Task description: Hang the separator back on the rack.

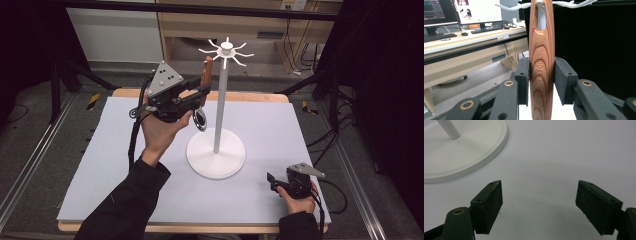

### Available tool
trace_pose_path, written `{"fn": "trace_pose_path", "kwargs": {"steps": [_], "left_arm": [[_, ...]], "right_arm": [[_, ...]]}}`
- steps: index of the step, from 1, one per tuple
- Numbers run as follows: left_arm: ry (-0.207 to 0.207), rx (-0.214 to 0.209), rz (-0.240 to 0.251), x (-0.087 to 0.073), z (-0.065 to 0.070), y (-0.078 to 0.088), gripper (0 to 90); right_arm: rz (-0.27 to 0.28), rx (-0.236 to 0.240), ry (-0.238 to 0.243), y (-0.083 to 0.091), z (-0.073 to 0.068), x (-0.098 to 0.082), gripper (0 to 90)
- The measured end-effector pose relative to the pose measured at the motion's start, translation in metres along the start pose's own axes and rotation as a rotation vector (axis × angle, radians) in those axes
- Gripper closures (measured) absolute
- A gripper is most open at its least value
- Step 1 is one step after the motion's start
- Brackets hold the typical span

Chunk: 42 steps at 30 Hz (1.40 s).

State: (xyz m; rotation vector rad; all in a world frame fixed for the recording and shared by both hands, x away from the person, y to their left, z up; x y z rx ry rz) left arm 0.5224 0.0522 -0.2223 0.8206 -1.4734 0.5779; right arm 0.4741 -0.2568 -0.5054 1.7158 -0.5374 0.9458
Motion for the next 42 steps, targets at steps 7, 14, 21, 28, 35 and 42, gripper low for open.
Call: {"fn": "trace_pose_path", "kwargs": {"steps": [7,14,21,28,35,42], "left_arm": [[-0.008,-0.001,-0.004,-0.001,0.001,-0.002,63.2],[-0.01,-0.009,-0.007,-0.006,-0.002,0.003,55.8],[-0.004,-0.027,-0.024,-0.017,-0.008,0.011,49.9],[-0.01,-0.034,-0.055,-0.037,-0.017,0.023,45.6],[-0.019,-0.032,-0.078,-0.063,-0.025,0.033,43.6],[0.023,-0.018,-0.151,-0.111,-0.038,0.043,42.1]], "right_arm": [[0.0,-0.004,0.002,0.0,0.0,0.0,21.9],[0.0,-0.001,0.0,0.0,0.0,0.0,21.9],[-0.001,-0.003,-0.001,0.0,0.0,0.0,21.8],[-0.005,-0.006,0.001,-0.001,0.0,-0.001,21.4],[-0.004,-0.011,0.001,-0.001,0.001,-0.001,21.1],[-0.011,-0.007,-0.001,-0.001,0.001,-0.002,19.7]]}}
Point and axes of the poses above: each handheld gripper's, and its own axes: y roughly backward along the jaws, x roughly out of its top, z roughly to its right, the point moved 6 cm from there along -y, roughly forward along the jaws, and after that the axes turned 5 degrees about x, right-handed, at the moved point
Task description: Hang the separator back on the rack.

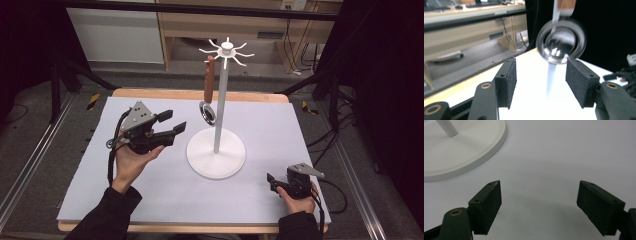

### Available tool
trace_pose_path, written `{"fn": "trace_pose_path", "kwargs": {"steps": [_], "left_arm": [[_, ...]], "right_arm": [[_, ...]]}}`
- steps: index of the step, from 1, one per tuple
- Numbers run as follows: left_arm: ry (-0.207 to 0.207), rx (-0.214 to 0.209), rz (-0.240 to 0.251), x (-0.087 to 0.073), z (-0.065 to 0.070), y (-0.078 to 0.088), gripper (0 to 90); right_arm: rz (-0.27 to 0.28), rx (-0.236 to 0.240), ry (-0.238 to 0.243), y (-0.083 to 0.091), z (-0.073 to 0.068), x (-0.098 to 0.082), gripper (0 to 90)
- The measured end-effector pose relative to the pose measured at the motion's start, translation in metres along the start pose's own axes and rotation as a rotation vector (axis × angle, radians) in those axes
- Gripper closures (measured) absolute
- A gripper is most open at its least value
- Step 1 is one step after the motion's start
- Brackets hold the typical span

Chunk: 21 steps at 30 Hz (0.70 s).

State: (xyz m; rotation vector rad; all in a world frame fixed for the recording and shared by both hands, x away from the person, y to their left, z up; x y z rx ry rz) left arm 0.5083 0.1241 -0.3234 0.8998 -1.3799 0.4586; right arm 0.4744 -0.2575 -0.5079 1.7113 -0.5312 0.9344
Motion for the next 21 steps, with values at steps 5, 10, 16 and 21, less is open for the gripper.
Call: {"fn": "trace_pose_path", "kwargs": {"steps": [5,10,16,21], "left_arm": [[0.024,0.021,-0.049,-0.03,-0.012,0.0,41.1],[0.049,0.041,-0.117,-0.066,-0.025,0.002,41.1],[0.061,0.082,-0.198,-0.105,-0.041,0.005,39.8],[0.081,0.107,-0.233,-0.131,-0.053,0.008,38.0]], "right_arm": [[0.002,-0.003,-0.001,0.0,0.001,0.0,17.8],[-0.004,-0.002,0.001,-0.001,0.001,-0.001,17.5],[-0.006,-0.003,-0.004,-0.001,0.002,-0.001,16.6],[-0.013,-0.013,-0.001,-0.002,0.005,-0.003,14.3]]}}
Point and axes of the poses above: each handheld gripper's, and its own axes: y roughly backward along the jaws, x roughly out of its top, z roughly to its right, the point moved 6 cm from there along -y, roughly forward along the jaws, and after that the axes turned 5 degrees about x, right-handed, at the moved point
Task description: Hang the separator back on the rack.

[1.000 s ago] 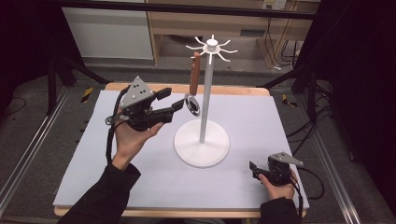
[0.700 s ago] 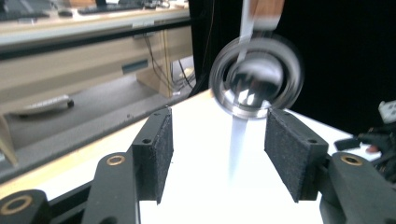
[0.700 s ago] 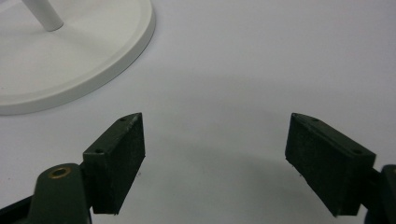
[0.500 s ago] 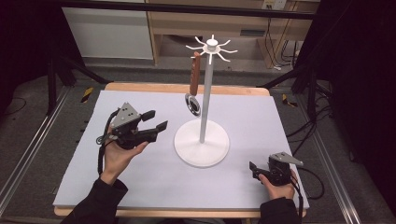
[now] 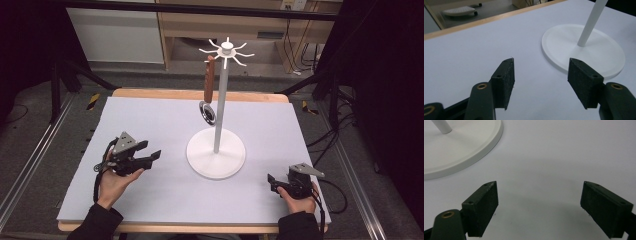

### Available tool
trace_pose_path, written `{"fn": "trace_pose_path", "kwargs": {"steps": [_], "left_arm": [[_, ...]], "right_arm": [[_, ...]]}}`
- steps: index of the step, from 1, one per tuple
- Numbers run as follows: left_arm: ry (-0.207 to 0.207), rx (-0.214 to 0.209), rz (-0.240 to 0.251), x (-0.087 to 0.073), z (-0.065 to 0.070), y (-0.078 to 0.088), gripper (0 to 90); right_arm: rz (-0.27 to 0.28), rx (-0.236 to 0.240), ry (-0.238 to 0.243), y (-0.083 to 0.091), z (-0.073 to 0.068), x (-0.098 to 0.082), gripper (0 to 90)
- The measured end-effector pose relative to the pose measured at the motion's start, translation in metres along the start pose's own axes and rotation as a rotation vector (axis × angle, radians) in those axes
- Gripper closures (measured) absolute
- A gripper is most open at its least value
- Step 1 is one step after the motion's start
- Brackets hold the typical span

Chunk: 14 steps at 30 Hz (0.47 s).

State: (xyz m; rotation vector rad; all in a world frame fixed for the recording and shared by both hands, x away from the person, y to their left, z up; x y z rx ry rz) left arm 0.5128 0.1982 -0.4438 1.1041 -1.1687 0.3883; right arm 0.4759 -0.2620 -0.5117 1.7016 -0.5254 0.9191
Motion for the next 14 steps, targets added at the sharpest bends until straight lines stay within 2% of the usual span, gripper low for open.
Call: {"fn": "trace_pose_path", "kwargs": {"steps": [6,10,11,14], "left_arm": [[0.041,0.028,-0.033,-0.027,-0.018,0.001,36.3],[0.066,0.069,-0.064,-0.043,-0.036,0.002,35.8],[0.078,0.085,-0.073,-0.049,-0.044,0.004,35.4],[0.093,0.099,-0.077,-0.054,-0.051,0.007,35.1]], "right_arm": [[-0.008,-0.016,-0.006,0.0,0.005,-0.002,13.1],[-0.003,-0.022,-0.009,0.0,0.009,-0.003,12.1],[-0.005,-0.027,-0.013,0.0,0.011,-0.003,12.1],[-0.007,-0.03,-0.019,0.0,0.012,-0.004,12.0]]}}
Point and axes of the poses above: each handheld gripper's, and its own axes: y roughly backward along the jaws, x roughly out of its top, z roughly to its right, the point moved 6 cm from there along -y, roughly forward along the jaws, and after that the axes turned 5 degrees about x, right-handed, at the moved point
